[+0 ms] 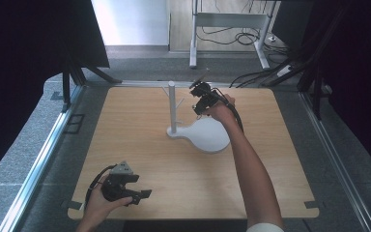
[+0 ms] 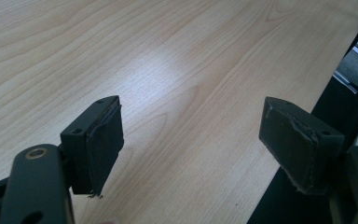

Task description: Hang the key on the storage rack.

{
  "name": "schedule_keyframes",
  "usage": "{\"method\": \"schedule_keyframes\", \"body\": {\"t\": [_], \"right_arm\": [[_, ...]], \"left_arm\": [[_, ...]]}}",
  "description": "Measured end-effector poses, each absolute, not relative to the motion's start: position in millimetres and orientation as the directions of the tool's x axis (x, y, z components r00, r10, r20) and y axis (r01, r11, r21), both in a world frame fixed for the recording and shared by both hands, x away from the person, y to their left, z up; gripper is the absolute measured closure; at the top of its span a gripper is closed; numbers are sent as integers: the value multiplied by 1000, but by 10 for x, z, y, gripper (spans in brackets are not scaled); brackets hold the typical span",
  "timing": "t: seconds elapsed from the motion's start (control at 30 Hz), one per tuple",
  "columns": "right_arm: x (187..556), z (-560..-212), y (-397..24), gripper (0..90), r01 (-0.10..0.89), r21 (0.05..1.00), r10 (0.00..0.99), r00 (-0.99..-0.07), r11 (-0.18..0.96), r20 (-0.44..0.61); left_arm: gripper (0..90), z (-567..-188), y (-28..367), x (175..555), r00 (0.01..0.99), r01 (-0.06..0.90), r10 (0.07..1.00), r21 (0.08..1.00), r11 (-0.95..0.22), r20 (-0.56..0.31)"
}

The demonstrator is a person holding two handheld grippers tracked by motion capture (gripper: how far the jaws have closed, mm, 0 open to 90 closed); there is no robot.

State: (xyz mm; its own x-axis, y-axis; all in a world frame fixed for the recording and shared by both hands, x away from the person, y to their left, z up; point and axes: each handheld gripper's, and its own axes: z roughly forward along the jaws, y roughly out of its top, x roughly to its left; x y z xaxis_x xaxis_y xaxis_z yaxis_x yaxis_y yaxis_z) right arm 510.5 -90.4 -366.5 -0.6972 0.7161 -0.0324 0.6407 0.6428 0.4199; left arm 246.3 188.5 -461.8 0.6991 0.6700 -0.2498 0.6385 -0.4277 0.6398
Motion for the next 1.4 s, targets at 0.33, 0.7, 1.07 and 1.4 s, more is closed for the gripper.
{"method": "schedule_keyframes", "body": {"t": [0.33, 0.7, 1.07, 1.4], "right_arm": [[5214, -3586, -909, 844, 654, 418, 734, -678, 631, -48], [5305, -3539, -827, 845, 649, 432, 735, -676, 626, -49], [5290, -3497, -710, 844, 629, 435, 715, -697, 645, -52], [5280, -3484, -675, 844, 628, 441, 715, -698, 641, -45]], "left_arm": [[222, -4631, 1908, 2474, 696, 641, 672, 640, -424, -252], [222, -4630, 1900, 2468, 694, 642, 673, 642, -420, -254], [222, -4636, 1894, 2474, 699, 639, 669, 639, -428, -251], [223, -4641, 1890, 2477, 699, 640, 669, 639, -427, -254]]}}
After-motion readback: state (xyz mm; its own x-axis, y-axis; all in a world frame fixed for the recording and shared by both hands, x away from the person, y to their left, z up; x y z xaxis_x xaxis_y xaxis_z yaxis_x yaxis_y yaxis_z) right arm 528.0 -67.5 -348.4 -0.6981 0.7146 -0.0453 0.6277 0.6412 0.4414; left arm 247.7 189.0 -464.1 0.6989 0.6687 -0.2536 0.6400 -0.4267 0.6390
